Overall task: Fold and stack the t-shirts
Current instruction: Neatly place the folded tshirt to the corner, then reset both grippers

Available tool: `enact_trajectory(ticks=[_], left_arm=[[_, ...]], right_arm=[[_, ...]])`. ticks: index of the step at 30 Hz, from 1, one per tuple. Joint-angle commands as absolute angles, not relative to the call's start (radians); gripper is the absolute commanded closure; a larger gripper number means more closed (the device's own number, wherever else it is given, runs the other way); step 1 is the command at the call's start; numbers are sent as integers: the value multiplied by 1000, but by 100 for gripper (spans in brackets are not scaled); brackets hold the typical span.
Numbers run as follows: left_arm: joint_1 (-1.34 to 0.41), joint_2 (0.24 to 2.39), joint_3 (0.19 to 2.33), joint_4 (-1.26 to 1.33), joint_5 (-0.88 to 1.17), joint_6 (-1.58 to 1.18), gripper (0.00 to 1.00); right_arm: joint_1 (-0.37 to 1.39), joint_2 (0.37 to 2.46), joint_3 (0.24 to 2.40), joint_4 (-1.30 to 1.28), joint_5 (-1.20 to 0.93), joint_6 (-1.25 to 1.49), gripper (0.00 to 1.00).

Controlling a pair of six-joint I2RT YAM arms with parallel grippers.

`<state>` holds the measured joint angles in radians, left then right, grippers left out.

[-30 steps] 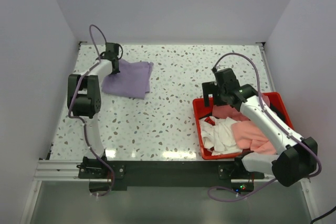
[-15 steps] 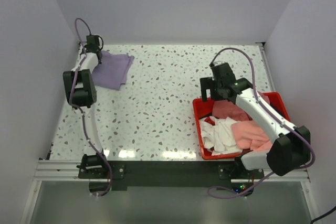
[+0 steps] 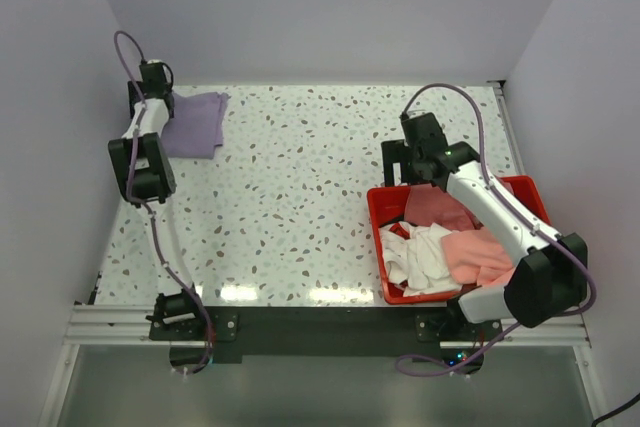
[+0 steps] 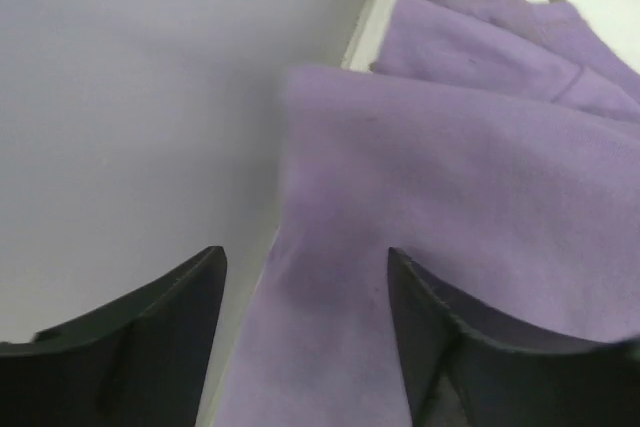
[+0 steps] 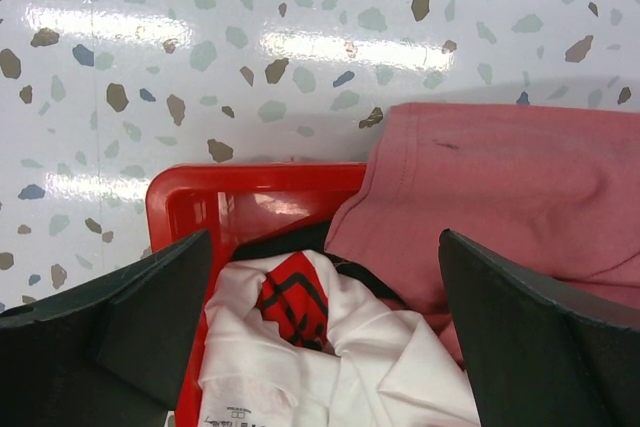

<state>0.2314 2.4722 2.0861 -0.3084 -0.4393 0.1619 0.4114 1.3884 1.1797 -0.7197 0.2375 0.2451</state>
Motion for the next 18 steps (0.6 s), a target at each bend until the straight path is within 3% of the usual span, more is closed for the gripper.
enact_trajectory(ticks=[1, 4, 5, 12, 16, 18], left_arm=[[242, 2422, 2144, -258, -505, 146, 27], [241, 2367, 2184, -311, -526, 66, 15], [238, 2346, 2190, -355, -520, 39, 1], [146, 2074, 2119, -439, -453, -165, 0], [54, 1849, 1953, -517, -439, -331, 0], [22, 1751, 1840, -517, -316, -450, 0]], right_arm=[[408, 1371, 1216, -713, 252, 255, 1], [410, 1345, 1206, -713, 245, 255, 1], [410, 1339, 1204, -715, 241, 256, 1], [410, 1253, 1175, -710, 213, 285, 1], [410, 1195, 1120, -690, 218, 339, 1], [408, 1152, 1095, -681, 219, 353, 1]])
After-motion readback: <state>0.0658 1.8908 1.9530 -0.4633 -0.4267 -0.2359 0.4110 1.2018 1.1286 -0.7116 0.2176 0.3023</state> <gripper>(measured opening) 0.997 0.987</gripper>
